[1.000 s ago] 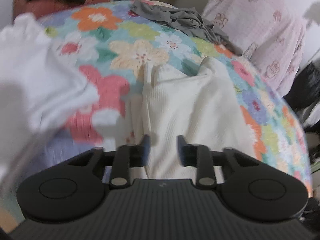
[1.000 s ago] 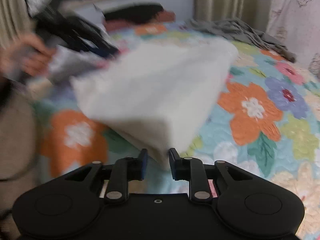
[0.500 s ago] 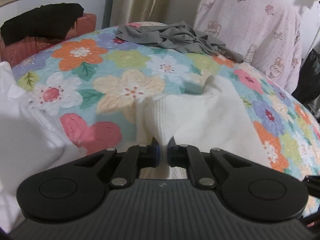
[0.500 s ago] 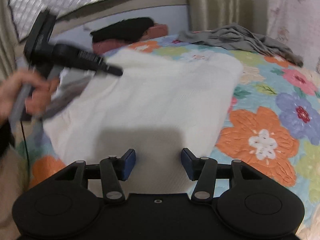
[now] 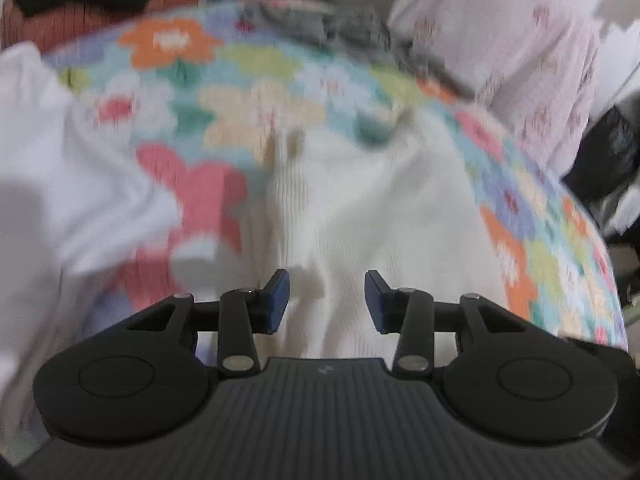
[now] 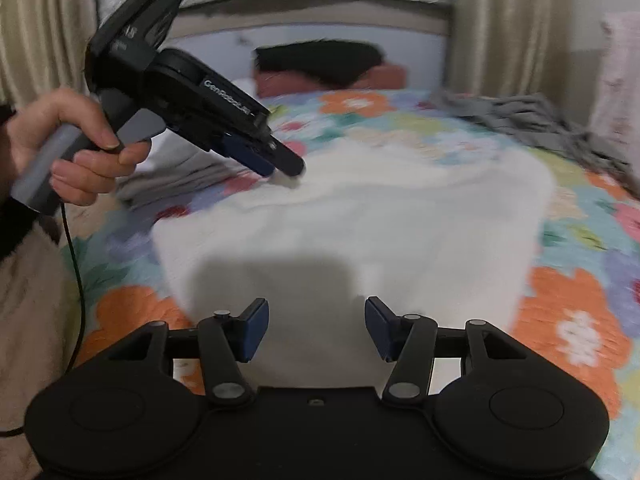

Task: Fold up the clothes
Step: 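Open both grippers and press the folded garment flat, then grasp the cream garment end with the left gripper while the right gripper grasps beside it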

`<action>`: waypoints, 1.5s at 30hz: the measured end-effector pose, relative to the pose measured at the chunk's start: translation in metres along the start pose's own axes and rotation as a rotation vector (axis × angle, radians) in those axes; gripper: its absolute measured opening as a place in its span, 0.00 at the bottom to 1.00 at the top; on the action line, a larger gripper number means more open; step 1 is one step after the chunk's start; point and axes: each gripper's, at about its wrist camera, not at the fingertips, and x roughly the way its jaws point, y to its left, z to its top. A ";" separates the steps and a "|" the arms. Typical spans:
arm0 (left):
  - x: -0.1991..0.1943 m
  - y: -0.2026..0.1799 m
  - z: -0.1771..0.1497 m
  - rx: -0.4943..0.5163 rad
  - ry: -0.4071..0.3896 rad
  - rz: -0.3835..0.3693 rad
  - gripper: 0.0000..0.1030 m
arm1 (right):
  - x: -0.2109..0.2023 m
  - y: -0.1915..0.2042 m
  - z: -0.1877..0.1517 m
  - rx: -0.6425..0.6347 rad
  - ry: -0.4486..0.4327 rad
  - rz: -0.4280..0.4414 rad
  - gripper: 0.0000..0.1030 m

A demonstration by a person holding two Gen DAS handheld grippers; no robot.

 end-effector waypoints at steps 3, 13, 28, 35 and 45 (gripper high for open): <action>0.016 0.001 -0.013 0.055 0.091 0.159 0.50 | 0.016 0.012 -0.007 -0.001 0.049 0.012 0.59; 0.003 0.034 -0.002 -0.117 0.008 0.133 0.53 | -0.058 -0.051 -0.023 0.309 -0.064 0.129 0.59; 0.052 0.031 0.000 -0.145 0.147 -0.059 0.76 | 0.025 -0.155 -0.061 0.831 -0.005 0.215 0.80; 0.050 -0.006 0.003 0.039 0.068 -0.125 0.22 | 0.014 -0.118 -0.033 0.545 -0.094 0.025 0.38; 0.055 -0.012 -0.003 -0.049 0.078 -0.126 0.26 | -0.006 -0.094 -0.054 0.663 -0.107 -0.195 0.56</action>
